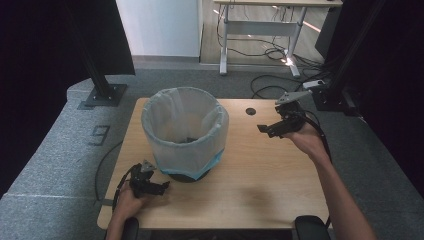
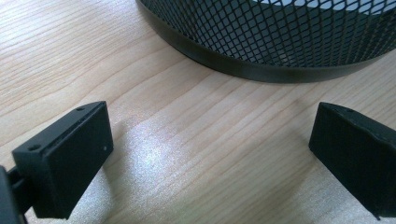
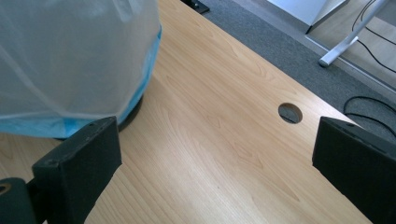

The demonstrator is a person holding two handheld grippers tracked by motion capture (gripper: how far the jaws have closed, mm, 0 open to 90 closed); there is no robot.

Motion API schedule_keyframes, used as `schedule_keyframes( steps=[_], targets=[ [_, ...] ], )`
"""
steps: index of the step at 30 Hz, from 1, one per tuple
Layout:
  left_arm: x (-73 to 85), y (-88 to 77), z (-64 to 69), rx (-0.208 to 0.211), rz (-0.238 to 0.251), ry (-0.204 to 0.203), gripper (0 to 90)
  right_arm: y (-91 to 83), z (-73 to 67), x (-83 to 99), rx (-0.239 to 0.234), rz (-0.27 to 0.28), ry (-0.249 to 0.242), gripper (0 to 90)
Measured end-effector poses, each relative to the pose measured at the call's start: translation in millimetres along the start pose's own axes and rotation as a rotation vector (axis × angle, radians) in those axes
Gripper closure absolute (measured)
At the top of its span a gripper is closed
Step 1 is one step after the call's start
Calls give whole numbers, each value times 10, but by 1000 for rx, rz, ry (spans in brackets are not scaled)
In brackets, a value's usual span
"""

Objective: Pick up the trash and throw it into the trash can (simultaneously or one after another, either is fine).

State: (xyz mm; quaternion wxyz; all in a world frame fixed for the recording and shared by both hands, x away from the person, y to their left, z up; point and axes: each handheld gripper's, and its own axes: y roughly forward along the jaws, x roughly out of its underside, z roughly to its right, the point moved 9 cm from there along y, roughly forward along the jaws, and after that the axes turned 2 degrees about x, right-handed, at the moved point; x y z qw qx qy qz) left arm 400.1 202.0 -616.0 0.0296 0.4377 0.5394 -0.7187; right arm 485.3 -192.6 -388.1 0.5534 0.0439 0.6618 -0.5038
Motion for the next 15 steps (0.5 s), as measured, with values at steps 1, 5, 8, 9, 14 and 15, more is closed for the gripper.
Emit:
schedule_keyframes(
  steps=[1,5,8,9,14,15],
  targets=[
    [0,0,0,0,0,0,0,3,5,30,1,1,5,8],
    [1,-1,0,1,-2,0,0,17,20,149,4,2,16,8],
    [1,-1,0,1,-2,0,0,28,29,238,12,-1,21,9],
    [1,-1,1,1,-2,0,0,35,31,270,15,-3,23,10],
    [1,-2,-1,0,-2,0,0,86,32,451,12,-17,35,11],
    [0,-1,1,1,-2,0,0,103,40,501,18,-25,34,11]
  ],
)
